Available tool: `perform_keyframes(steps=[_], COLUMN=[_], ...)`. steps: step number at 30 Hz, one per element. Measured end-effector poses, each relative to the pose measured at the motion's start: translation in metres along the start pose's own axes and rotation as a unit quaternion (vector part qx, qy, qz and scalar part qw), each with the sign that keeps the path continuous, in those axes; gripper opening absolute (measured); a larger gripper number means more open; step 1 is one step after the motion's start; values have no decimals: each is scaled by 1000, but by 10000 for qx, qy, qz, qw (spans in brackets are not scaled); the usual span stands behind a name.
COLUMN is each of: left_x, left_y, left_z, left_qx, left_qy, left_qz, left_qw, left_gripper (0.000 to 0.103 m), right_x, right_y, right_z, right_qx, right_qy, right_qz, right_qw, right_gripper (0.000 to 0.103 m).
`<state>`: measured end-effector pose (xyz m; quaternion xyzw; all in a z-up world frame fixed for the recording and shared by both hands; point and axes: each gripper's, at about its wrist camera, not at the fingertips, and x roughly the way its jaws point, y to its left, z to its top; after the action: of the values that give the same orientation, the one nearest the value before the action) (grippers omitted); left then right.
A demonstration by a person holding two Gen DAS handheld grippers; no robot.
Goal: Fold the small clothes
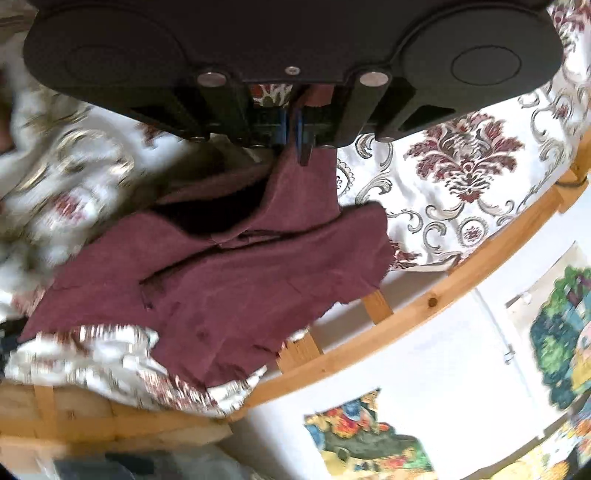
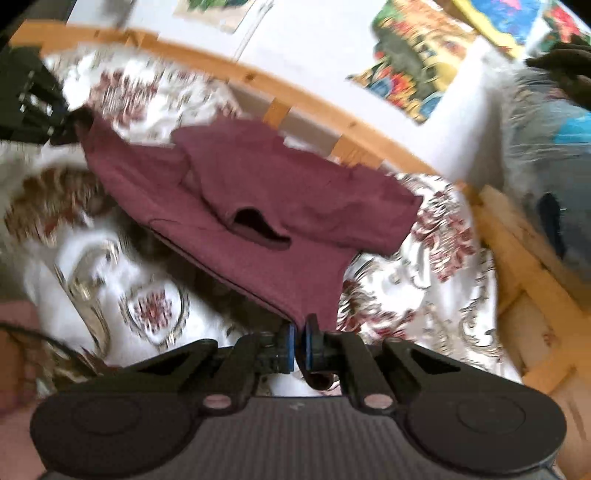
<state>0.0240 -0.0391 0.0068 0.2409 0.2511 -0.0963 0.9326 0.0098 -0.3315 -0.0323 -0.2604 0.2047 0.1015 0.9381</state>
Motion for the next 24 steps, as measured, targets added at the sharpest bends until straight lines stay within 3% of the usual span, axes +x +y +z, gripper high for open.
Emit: perform_keyframes(steps=[7, 14, 19, 24], left_x=[-80, -144, -146, -108], left_y=[17, 17, 24, 43], left_z=[14, 11, 23, 55], left_qx=[-895, -1167, -1169, -1120], left_qy=[-1, 79, 8, 14], left_qz=[-407, -873, -764, -580], left_qw=[9952, 9893, 9902, 9920], left_gripper=[4, 4, 4, 5], right_x=[-74, -147, -150, -110], right_y=[-26, -37, -40, -58], right_z=[13, 12, 25, 52], right_qx=[523, 785, 745, 746], right_qy=[-118, -57, -185, -329], right_qz=[333, 557, 554, 398], right_qw=[9980, 9953, 9955, 9959], right_gripper=[7, 7, 7, 7])
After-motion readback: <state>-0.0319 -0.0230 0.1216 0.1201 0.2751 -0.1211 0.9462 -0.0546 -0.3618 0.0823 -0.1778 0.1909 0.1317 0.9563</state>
